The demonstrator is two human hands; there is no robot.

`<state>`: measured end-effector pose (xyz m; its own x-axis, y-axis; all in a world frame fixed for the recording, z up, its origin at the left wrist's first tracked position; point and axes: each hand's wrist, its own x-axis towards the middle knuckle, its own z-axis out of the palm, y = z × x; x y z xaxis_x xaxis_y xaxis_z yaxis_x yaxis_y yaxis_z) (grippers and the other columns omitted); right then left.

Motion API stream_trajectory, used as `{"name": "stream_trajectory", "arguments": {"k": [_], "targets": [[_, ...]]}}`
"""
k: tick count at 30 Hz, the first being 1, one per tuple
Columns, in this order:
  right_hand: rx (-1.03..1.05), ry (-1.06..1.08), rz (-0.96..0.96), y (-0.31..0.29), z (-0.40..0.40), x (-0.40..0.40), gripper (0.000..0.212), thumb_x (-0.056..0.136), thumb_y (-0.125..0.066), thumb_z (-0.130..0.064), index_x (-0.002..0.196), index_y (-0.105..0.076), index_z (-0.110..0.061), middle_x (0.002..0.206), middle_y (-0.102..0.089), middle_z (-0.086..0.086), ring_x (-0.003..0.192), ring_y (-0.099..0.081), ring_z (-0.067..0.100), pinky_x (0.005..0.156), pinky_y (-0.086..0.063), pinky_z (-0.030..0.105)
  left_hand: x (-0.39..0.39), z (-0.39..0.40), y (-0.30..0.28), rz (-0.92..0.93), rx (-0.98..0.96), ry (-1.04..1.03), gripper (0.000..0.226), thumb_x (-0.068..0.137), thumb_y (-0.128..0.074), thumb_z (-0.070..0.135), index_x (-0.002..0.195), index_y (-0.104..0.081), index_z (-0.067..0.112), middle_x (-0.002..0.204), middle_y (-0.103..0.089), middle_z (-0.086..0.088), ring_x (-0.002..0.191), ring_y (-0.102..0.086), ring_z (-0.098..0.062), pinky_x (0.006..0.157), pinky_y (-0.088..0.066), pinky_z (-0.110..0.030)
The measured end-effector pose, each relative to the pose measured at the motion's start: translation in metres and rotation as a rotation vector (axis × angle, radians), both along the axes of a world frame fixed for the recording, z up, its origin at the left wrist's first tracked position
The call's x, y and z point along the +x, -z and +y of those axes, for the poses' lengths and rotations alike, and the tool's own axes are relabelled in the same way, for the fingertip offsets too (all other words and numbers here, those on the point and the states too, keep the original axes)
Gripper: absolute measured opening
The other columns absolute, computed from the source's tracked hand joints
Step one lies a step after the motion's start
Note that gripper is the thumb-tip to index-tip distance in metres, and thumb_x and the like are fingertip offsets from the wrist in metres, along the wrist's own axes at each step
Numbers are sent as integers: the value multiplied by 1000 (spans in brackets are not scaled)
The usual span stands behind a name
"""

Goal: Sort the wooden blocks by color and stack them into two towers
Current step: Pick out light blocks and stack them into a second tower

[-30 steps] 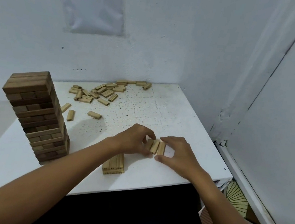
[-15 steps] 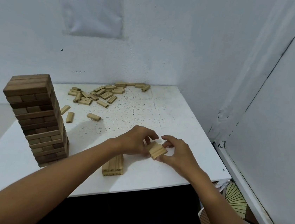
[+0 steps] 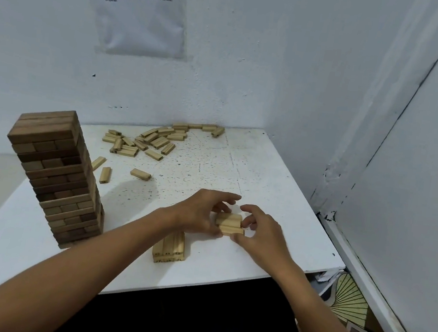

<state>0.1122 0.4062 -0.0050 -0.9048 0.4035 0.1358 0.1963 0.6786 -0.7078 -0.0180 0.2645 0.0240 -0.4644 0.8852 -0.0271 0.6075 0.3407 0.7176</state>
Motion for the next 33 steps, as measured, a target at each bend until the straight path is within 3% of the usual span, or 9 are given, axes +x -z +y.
{"name": "stream_trajectory", "arguments": {"k": [7,12,16,18,22,26,29,31,33], "targets": [[-4,57,6,0,6,4,49,78,-77,-24,123,-56,-25,87,-58,-12,90,-57,14,91,-46,40,3,12,2,-1,20,25,85,68,-80,-2,143,-44,15,137,-53,-4,120,-55,-12,102,-46,-25],[8,123,-6,0,11,5,48,80,-76,-28,124,-55,-24,94,-61,-7,91,-56,15,80,-47,32,4,22,-2,219,-19,-52,81,69,-83,14,141,-47,18,139,-53,1,125,-48,-13,103,-42,-31],[-11,143,2,-2,15,4,47,81,-74,-23,124,-56,-22,100,-60,-4,90,-54,15,80,-47,31,5,25,0,226,-20,-146,86,68,-83,17,143,-41,20,137,-52,-2,125,-47,-17,98,-40,-27],[-53,156,28,-5,16,3,45,81,-72,-18,123,-57,-20,101,-60,-3,86,-53,13,80,-47,30,8,26,0,160,10,-161,84,74,-79,17,145,-36,21,134,-53,-4,124,-48,-16,93,-38,-24],[-99,127,28,-5,19,2,45,81,-74,-13,121,-57,-20,92,-61,-4,83,-53,12,82,-49,33,21,30,-4,-121,221,-378,47,96,-48,15,141,-39,22,121,-58,-4,117,-53,-21,87,-41,-28],[-133,137,53,-2,13,-3,42,81,-74,-13,119,-58,-20,88,-63,-7,82,-55,11,82,-49,34,26,39,-7,-485,372,-625,29,100,-36,30,126,-50,25,126,-57,-2,119,-51,-18,109,-37,-42],[-136,162,108,1,9,-8,37,84,-71,-14,119,-59,-19,98,-62,-4,86,-54,11,81,-47,28,30,45,-7,-733,495,-738,36,102,-31,46,123,-50,23,126,-56,-4,121,-49,-19,111,-33,-43],[-268,205,204,-1,8,-10,31,92,-63,-16,122,-58,-16,111,-62,0,98,-56,12,81,-45,18,35,48,-6,-808,585,-771,43,102,-25,53,122,-49,24,126,-54,-5,126,-46,-21,112,-31,-41],[-477,227,270,-5,6,-13,32,100,-52,-23,131,-54,-17,127,-58,-2,115,-53,10,91,-40,14,40,50,-5,-827,654,-791,47,101,-21,56,123,-50,25,133,-52,-6,131,-42,-20,110,-30,-37]]}}
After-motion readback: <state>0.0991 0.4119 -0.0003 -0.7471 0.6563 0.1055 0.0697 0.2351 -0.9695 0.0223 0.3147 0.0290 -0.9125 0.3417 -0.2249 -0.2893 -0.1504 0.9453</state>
